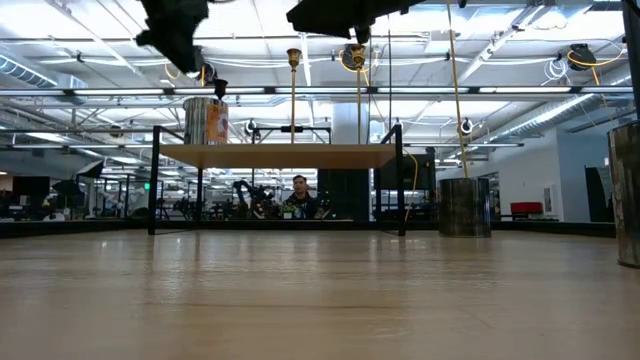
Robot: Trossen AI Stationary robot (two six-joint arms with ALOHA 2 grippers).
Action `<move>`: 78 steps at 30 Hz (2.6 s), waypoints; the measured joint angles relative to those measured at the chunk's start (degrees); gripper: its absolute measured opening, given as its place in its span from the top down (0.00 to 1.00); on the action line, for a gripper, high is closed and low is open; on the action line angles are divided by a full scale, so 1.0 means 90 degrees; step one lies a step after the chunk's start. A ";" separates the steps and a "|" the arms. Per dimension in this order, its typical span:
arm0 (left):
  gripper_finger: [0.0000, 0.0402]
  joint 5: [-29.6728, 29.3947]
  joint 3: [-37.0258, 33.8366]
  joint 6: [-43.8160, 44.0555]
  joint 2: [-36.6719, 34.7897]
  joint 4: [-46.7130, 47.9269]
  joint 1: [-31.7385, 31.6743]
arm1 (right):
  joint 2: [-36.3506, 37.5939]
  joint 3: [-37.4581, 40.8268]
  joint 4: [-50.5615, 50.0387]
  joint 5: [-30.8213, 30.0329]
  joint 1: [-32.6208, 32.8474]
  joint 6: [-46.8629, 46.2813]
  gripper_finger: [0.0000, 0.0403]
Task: Pick & Place candle stick holders
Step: Put the top silver scented candle on the shelf
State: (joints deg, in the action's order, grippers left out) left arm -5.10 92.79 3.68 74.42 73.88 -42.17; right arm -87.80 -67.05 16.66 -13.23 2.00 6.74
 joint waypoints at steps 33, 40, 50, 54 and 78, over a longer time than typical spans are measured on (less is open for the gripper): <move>0.72 -0.0405 -0.6381 -0.1355 -0.3574 -0.7662 0.4659 | 0.1007 0.0000 -0.6913 -0.1341 -0.0369 -0.3069 0.67; 0.72 -0.0440 -0.7094 -0.1335 -0.3437 -0.9043 0.5410 | 0.0751 0.0191 -0.7006 -0.0717 -0.1175 -0.3392 0.67; 0.72 -0.0763 -0.7201 -0.1039 -0.3435 -0.9061 0.6102 | 0.0756 0.1106 -0.7020 -0.0508 -0.1744 -0.3262 0.67; 0.72 -0.0945 -0.7201 -0.1041 -0.3437 -0.9072 0.6221 | 0.0756 0.1461 -0.6635 -0.0508 -0.1802 -0.2849 0.67; 0.72 -0.0947 -0.7201 -0.0835 -0.3436 -0.9038 0.6273 | 0.1129 0.1444 -0.6356 0.0493 -0.0796 -0.3045 0.99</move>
State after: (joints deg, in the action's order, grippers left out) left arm -13.63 27.99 -3.83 43.50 -7.46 14.28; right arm -77.63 -54.05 -40.54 -8.79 -5.16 -20.66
